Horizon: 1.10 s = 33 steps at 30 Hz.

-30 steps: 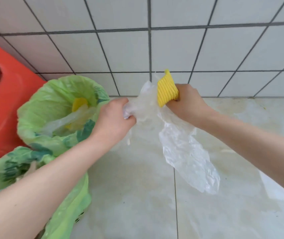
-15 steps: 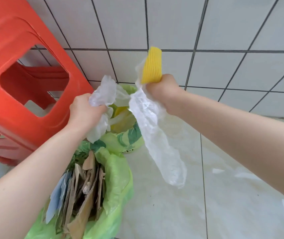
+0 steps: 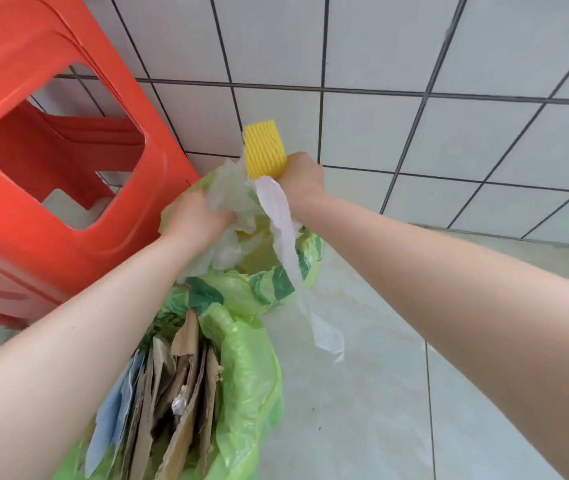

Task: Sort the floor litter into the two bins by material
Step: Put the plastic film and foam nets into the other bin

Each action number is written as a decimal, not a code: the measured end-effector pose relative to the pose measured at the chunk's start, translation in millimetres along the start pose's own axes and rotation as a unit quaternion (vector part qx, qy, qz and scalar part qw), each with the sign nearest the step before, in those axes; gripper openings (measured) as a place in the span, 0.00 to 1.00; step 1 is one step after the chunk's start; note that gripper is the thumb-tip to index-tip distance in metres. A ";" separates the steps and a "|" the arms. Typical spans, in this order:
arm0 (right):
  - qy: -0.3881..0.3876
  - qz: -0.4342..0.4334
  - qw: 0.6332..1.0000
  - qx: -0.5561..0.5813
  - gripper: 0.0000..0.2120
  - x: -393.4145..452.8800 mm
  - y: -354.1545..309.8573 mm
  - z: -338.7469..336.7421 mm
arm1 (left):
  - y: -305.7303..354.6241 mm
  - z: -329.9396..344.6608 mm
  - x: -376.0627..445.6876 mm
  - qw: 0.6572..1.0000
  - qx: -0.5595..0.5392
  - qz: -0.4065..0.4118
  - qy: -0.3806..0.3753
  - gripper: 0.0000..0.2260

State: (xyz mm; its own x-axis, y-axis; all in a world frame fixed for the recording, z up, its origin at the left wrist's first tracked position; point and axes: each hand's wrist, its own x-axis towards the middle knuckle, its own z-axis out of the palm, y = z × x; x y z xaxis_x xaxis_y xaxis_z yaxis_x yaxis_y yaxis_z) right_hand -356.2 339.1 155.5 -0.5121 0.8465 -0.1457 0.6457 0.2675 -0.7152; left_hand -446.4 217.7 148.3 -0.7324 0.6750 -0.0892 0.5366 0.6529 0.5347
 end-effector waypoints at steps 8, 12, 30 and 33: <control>-0.085 -0.090 0.972 -0.202 0.14 -11.1 7.4 22.8 | -13.0 -37.9 -12.8 0.994 0.008 0.105 -0.027 0.44; -0.101 -0.088 0.961 -0.241 0.15 -5.3 7.9 29.4 | -18.7 -47.9 -33.9 0.963 -0.015 0.249 -0.100 0.48; -0.275 -0.167 0.942 -0.092 0.33 -74.5 -9.4 -59.0 | -57.7 -5.2 6.5 0.955 0.119 0.217 -0.164 0.15; -0.331 -0.199 0.896 -0.219 0.46 -107.6 2.2 -55.6 | -64.3 2.6 19.4 0.965 0.078 0.201 -0.150 0.19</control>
State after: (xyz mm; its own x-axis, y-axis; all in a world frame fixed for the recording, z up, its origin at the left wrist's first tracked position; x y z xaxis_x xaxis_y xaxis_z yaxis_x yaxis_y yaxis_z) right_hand -268.2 274.2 207.6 -0.8815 0.2245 -0.4154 0.4232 0.7659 -0.4841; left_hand -494.0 189.7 110.0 -0.3112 0.9380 -0.1526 0.8259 0.3463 0.4450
